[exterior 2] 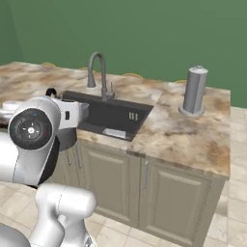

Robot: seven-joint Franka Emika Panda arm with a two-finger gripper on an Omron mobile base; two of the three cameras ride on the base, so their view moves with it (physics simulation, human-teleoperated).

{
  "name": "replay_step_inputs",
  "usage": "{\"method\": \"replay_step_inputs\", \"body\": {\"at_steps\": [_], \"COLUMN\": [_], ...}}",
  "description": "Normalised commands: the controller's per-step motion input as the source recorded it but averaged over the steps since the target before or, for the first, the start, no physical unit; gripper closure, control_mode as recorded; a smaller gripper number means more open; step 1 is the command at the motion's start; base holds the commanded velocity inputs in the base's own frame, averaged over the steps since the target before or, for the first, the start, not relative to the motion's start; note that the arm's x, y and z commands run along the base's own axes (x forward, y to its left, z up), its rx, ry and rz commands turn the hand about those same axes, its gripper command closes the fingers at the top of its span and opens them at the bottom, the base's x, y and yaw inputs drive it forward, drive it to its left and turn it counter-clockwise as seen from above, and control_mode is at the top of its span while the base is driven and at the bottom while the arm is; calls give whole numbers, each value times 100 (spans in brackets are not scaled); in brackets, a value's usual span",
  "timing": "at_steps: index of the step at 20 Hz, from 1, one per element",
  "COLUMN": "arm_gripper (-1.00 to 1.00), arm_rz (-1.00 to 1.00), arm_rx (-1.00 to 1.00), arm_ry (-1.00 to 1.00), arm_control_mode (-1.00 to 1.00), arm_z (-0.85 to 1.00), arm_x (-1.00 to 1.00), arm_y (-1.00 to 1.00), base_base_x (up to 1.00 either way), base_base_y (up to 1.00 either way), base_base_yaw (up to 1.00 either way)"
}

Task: Open the cabinet, pick the kettle from the cabinet, and place it in the sink.

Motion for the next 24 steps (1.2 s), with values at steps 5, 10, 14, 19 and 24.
{"method": "replay_step_inputs", "body": {"at_steps": [5,10,14,19,24], "arm_gripper": [100,100,100,100,100], "arm_rz": [0,0,0,0,0], "arm_rx": [0,0,0,0,0], "arm_ry": [0,0,0,0,0], "arm_control_mode": [100,100,100,100,100], "arm_z": [0,0,0,0,0], "arm_x": [0,0,0,0,0], "arm_y": [0,0,0,0,0], "base_base_x": [30,20,1,0,12], "base_base_y": [35,49,50,45,42], "base_base_yaw": [-30,-31,-17,-8,-4]}}
